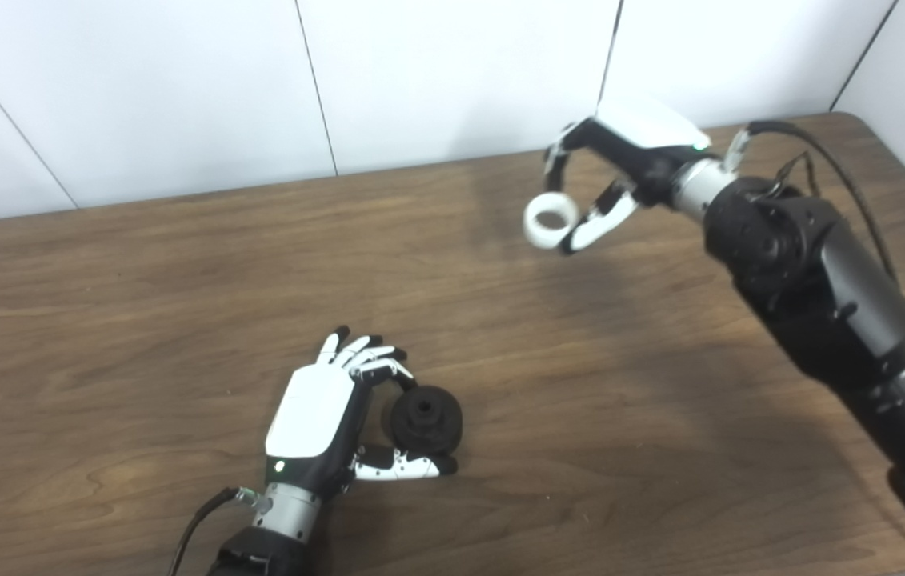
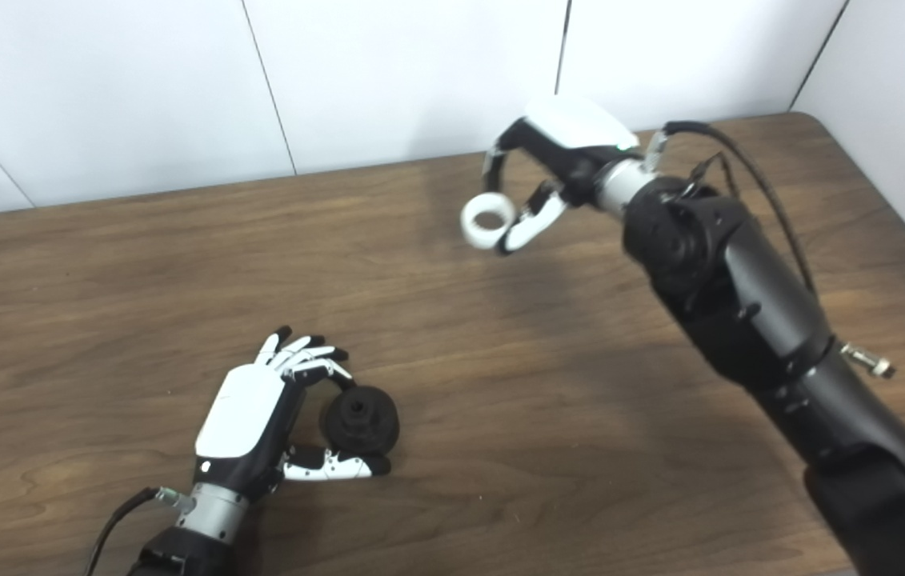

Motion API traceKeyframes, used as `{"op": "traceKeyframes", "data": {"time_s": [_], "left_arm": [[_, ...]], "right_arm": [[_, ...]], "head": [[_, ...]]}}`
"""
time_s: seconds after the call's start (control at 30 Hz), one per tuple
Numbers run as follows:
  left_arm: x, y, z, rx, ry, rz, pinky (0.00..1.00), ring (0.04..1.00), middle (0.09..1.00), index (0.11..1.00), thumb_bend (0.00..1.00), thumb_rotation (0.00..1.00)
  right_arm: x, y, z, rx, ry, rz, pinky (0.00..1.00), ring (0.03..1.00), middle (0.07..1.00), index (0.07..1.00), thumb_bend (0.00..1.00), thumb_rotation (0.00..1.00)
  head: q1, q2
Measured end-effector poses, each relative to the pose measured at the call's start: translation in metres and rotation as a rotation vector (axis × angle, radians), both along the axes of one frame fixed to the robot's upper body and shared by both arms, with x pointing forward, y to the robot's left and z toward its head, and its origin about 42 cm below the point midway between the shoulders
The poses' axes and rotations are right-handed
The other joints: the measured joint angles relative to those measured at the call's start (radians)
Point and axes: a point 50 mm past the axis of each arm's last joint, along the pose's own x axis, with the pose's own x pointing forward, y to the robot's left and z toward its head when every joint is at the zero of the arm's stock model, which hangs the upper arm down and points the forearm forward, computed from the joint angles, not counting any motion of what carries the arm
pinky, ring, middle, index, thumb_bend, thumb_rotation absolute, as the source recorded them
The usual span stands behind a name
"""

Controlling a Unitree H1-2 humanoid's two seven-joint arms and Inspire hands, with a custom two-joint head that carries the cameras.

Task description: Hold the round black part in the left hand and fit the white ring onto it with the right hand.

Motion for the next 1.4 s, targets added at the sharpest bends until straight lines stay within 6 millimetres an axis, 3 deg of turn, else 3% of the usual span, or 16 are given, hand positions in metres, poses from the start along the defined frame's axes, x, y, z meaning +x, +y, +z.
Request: {"op": "traceKeyframes", "data": {"time_s": [0.27,0.53,0.93,1.4], "left_arm": [[-0.001,-0.004,-0.001,-0.002,0.002,0.012,1.0,0.879,0.78,0.486,0.52,0.05],[-0.001,-0.01,-0.001,-0.001,0.007,0.017,1.0,0.886,0.781,0.486,0.52,0.05],[-0.001,-0.012,-0.002,-0.005,0.003,0.016,1.0,0.878,0.775,0.486,0.52,0.05],[0.0,-0.013,-0.002,-0.001,0.008,0.019,1.0,0.884,0.782,0.486,0.52,0.05]], "right_arm": [[-0.034,0.042,-0.001,0.026,0.034,0.148,0.85,0.908,0.802,0.482,0.53,0.14],[-0.055,0.061,-0.009,0.049,0.086,0.226,0.88,0.922,0.809,0.482,0.53,0.14],[-0.074,0.072,-0.03,0.036,0.138,0.305,0.9,0.913,0.805,0.482,0.53,0.14],[-0.079,0.075,-0.044,0.019,0.163,0.317,0.92,0.918,0.811,0.481,0.53,0.14]], "head": [[0.025,0.005],[0.048,0.015],[0.052,0.026],[0.057,0.034]]}}
